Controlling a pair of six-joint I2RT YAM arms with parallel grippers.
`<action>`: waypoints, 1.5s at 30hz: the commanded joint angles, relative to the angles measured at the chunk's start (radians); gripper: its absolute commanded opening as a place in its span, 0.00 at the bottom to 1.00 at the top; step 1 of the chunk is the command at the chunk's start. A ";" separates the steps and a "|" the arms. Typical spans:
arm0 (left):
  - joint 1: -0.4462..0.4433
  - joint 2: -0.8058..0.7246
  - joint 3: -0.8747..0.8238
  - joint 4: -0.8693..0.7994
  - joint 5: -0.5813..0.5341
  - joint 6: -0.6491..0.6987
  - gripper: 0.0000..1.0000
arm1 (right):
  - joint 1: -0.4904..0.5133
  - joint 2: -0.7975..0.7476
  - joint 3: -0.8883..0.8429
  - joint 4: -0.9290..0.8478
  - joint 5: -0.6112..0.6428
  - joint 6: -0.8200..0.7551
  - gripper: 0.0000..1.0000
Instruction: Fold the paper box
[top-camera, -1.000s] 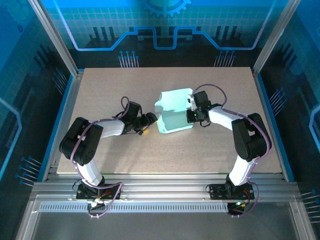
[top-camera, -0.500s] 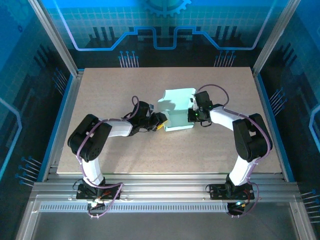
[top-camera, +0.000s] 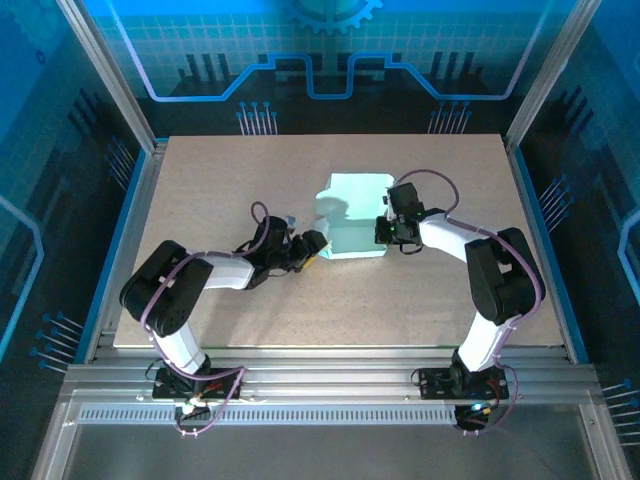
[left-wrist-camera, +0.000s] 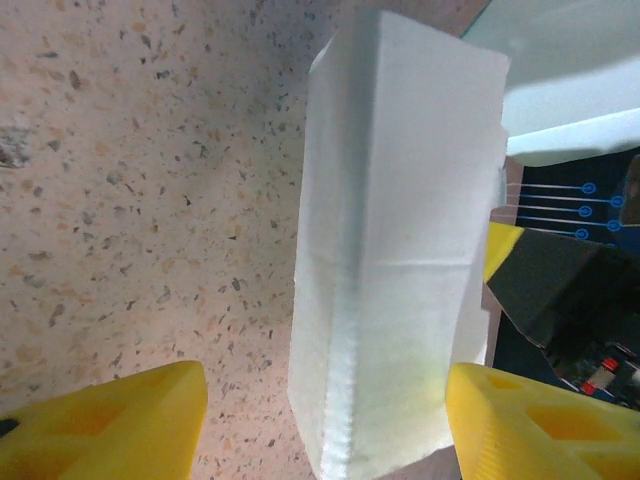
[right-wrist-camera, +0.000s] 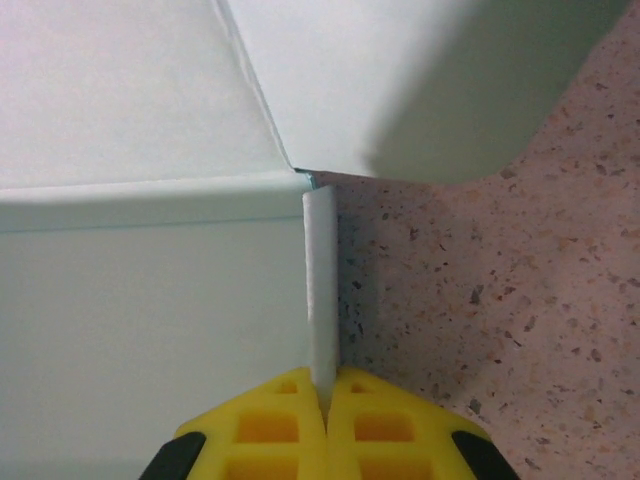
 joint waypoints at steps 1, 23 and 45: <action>0.008 -0.028 -0.033 0.135 -0.036 -0.018 0.67 | -0.002 -0.020 -0.007 -0.039 0.010 0.034 0.05; 0.100 0.206 -0.056 0.574 0.123 -0.257 0.36 | -0.032 -0.035 -0.017 -0.026 -0.113 0.081 0.05; 0.062 0.177 0.048 0.283 0.156 -0.166 0.25 | 0.110 -0.002 0.064 -0.139 0.146 0.061 0.04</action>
